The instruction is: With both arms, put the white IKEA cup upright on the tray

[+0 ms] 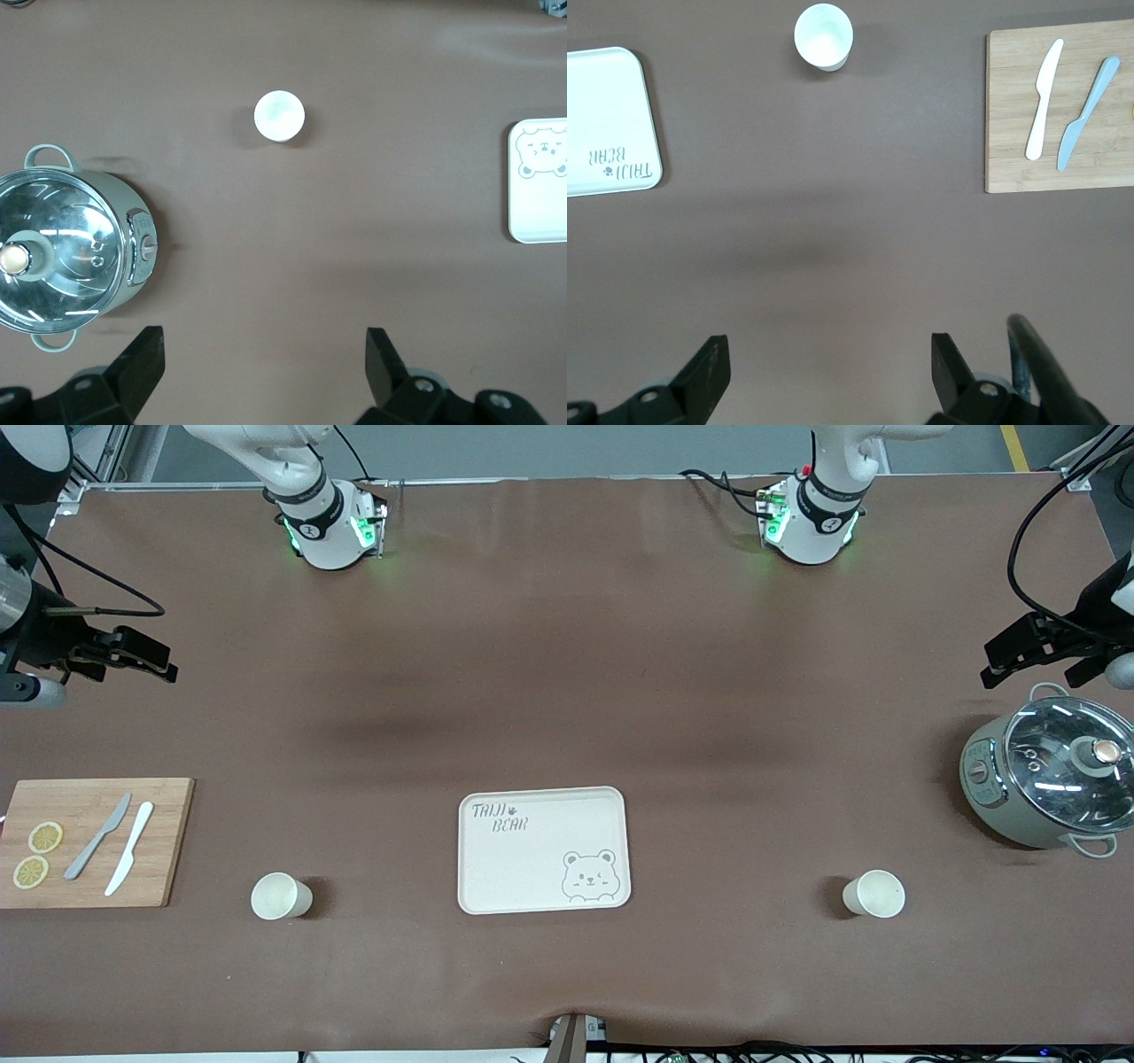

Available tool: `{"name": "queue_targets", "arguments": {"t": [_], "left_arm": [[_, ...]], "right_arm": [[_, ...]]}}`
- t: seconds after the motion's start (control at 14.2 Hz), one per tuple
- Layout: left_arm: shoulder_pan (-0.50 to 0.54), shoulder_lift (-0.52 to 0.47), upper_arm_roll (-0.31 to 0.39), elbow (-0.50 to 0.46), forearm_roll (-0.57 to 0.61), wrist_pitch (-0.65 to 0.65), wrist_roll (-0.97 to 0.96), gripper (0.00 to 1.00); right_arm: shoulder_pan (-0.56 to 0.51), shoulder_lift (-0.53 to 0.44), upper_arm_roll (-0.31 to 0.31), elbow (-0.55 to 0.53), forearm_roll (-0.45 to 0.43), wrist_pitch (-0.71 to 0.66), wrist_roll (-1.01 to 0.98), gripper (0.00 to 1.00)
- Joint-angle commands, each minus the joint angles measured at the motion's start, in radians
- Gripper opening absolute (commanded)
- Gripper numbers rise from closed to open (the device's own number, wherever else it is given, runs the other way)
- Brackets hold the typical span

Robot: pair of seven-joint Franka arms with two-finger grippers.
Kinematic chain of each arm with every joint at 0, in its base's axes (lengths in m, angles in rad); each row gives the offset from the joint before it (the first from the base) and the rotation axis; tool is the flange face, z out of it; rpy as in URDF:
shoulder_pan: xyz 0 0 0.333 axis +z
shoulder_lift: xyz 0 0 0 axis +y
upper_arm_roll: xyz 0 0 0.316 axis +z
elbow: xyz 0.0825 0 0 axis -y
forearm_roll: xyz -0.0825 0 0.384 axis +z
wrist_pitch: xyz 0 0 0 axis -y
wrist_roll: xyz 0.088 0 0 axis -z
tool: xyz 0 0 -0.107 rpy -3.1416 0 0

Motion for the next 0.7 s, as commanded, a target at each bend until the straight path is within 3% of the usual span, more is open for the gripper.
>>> {"name": "queue_targets", "arguments": {"t": [0.0,0.63], "left_arm": [[-0.002,0.008,-0.003,0.024,0.027,-0.021,0.021,1.00],[0.005,0.040,-0.003,0.004,0.017,-0.027,0.018,1.00]], "right_arm": [[-0.016,-0.007,0.010,0.007,0.019,-0.004,0.008,1.00],[-0.013,-0.001,0.009,0.044,0.040,-0.016,-0.003,1.00]]}}
